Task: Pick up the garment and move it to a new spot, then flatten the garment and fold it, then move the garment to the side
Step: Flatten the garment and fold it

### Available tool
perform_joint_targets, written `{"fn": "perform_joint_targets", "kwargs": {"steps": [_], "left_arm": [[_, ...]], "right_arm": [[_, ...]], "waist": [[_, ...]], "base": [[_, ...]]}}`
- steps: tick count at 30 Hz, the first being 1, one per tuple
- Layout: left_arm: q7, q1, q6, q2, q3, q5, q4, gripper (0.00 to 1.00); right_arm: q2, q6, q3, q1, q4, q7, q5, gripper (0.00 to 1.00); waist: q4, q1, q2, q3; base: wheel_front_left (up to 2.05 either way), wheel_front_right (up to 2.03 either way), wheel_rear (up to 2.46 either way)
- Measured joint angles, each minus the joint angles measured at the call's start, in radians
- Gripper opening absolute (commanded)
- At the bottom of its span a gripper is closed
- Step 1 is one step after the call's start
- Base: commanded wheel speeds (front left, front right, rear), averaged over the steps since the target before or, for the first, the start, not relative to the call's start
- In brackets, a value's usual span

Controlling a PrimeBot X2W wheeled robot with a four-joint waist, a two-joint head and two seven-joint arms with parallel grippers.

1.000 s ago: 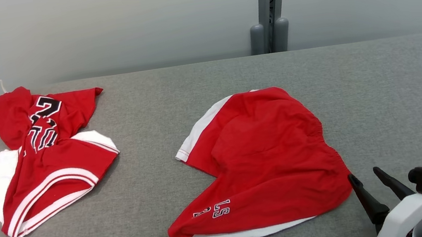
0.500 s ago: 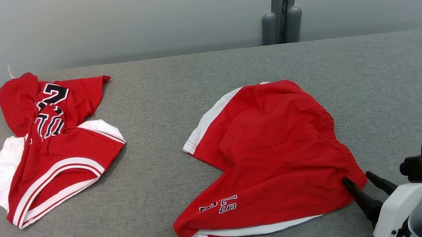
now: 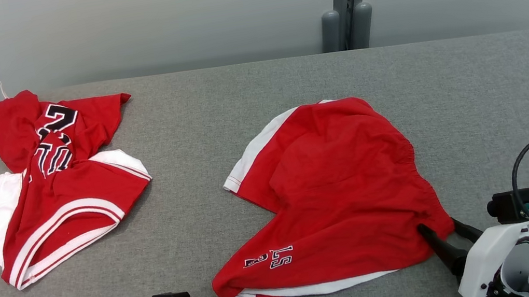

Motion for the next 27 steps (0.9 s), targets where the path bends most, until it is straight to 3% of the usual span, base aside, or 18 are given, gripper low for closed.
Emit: {"fn": "perform_joint_targets", "kwargs": {"steps": [1,2,4,5,14,27], "left_arm": [[-0.007,-0.006,0.0,0.002,-0.006,-0.007,0.008,0.66],[-0.011,-0.012,0.0,0.005,-0.011,-0.012,0.016,0.42],[-0.03,-0.018,0.0,0.01,-0.015,-0.021,0.035,0.04],[-0.034,-0.02,0.0,0.012,-0.021,-0.028,0.044,0.0],[-0.077,-0.035,0.0,0.036,-0.066,-0.069,0.05,0.0],[-0.113,0.002,0.015,0.15,-0.08,-0.08,-0.112,0.0]], "right_arm": [[-0.002,0.0,0.007,-0.004,0.004,-0.002,0.007,1.0],[-0.005,0.0,0.015,-0.007,0.007,-0.005,0.013,0.65],[-0.009,0.0,0.03,-0.009,0.015,-0.011,0.027,0.2],[-0.011,0.0,0.036,-0.012,0.02,-0.015,0.033,0.0],[-0.02,0.0,0.081,-0.031,0.031,-0.056,0.097,0.0],[-0.087,0.0,0.086,0.014,-0.094,-0.139,0.249,0.0]], "waist": [[0.0,0.0,0.0,0.0],[0.001,0.0,0.0,-0.001],[0.002,0.0,0.0,-0.002],[0.003,0.0,0.0,-0.003],[0.005,0.0,0.0,-0.016],[0.009,0.0,0.0,-0.065]], "base": [[0.0,0.0,0.0],[0.0,0.0,0.0],[0.0,0.0,0.0],[0.0,0.0,0.0],[0.0,0.0,0.0],[0.0,0.0,0.0]]}}
